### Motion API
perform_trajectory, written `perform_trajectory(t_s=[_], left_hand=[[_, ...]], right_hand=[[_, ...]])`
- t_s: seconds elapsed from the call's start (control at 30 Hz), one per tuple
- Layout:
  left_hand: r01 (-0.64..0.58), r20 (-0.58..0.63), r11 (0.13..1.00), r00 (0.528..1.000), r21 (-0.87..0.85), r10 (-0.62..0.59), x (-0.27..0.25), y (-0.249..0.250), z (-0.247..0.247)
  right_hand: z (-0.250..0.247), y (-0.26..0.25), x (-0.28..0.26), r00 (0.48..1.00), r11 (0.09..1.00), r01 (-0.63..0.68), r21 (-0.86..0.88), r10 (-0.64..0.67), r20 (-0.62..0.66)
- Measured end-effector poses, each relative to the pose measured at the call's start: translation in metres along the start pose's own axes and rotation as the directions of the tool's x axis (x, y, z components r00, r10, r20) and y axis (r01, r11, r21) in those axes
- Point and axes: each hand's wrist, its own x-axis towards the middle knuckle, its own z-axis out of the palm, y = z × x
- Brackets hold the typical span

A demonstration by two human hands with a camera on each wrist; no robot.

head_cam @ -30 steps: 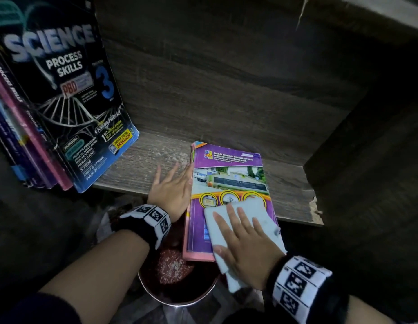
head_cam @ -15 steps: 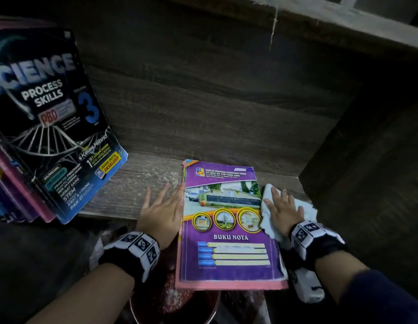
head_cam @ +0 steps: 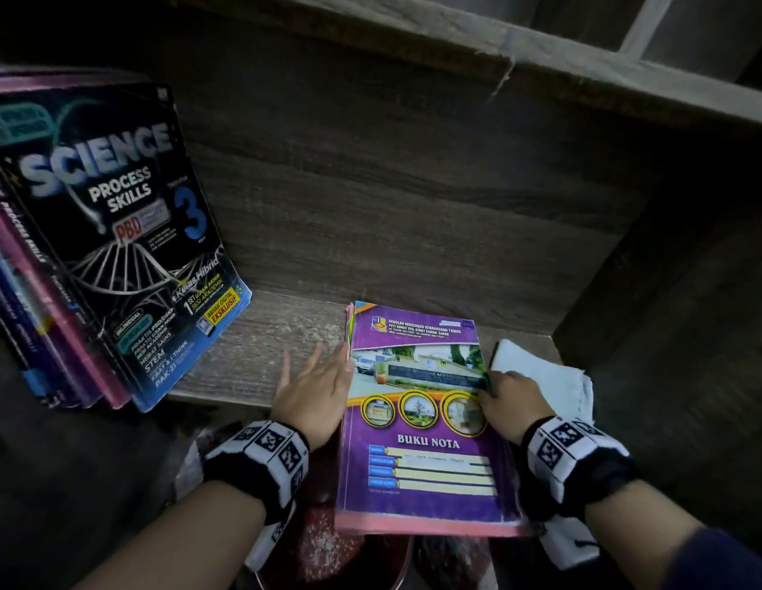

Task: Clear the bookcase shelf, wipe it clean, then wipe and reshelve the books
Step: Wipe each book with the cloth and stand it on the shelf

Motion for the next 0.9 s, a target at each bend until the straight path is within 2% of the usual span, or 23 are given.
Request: perform_trajectory(t_s=[0.17, 0.27, 0.33, 0.4, 0.43, 0.5, 0.53, 0.63, 0.77, 0.83, 0.9], left_hand=[[0.004, 0.074, 0.999, 0.997, 0.041, -0.007, -0.003, 0.008, 0.001], [0.002, 0.065, 1.0, 0.998, 0.012, -0.003, -0.004, 0.01, 0.001], [0.017, 0.061, 0.999, 0.998, -0.034, -0.015, -0.004, 0.01, 0.0], [0.036, 0.043, 0.989, 0.999, -0.143, -0.03, -0.001, 0.01, 0.002], [0.02, 0.019, 0.967, 1.0, -0.254, -0.016, 0.001, 0.01, 0.002], [-0.07, -0.077, 0.859, 0.996, -0.506, 0.036, 0.005, 0.014, 0.002], [-0.12, -0.133, 0.809, 0.99, -0.575, 0.053, 0.005, 0.017, 0.001], [-0.189, -0.226, 0.739, 0.973, -0.647, 0.051, 0.001, 0.033, -0.009], [-0.293, -0.327, 0.652, 0.942, -0.699, 0.074, -0.006, 0.042, -0.02], [-0.351, -0.376, 0.595, 0.923, -0.723, 0.087, -0.013, 0.047, -0.026], [-0.386, -0.419, 0.578, 0.904, -0.719, 0.083, -0.02, 0.051, -0.031]], right_hand=[[-0.016, -0.006, 0.01, 0.984, 0.998, -0.015, -0.068, 0.026, 0.175], [-0.024, -0.015, 0.016, 0.965, 0.997, -0.079, 0.007, 0.075, 0.249], [-0.026, -0.016, 0.017, 0.962, 0.997, -0.073, 0.007, 0.069, 0.264], [-0.023, -0.011, 0.017, 0.962, 0.995, -0.087, 0.054, 0.07, 0.264], [-0.021, -0.008, 0.017, 0.961, 0.991, -0.091, 0.101, 0.061, 0.268], [-0.018, -0.005, 0.016, 0.959, 0.976, -0.096, 0.194, 0.039, 0.28], [-0.017, -0.003, 0.016, 0.956, 0.97, -0.093, 0.225, 0.023, 0.294], [-0.015, -0.003, 0.016, 0.953, 0.94, -0.083, 0.331, -0.023, 0.303], [-0.013, -0.005, 0.017, 0.977, 0.813, -0.168, 0.557, 0.061, 0.207], [-0.018, -0.007, 0.014, 0.981, 0.693, -0.19, 0.696, 0.116, 0.153], [-0.02, -0.007, 0.019, 0.985, 0.556, -0.169, 0.814, 0.128, 0.117]])
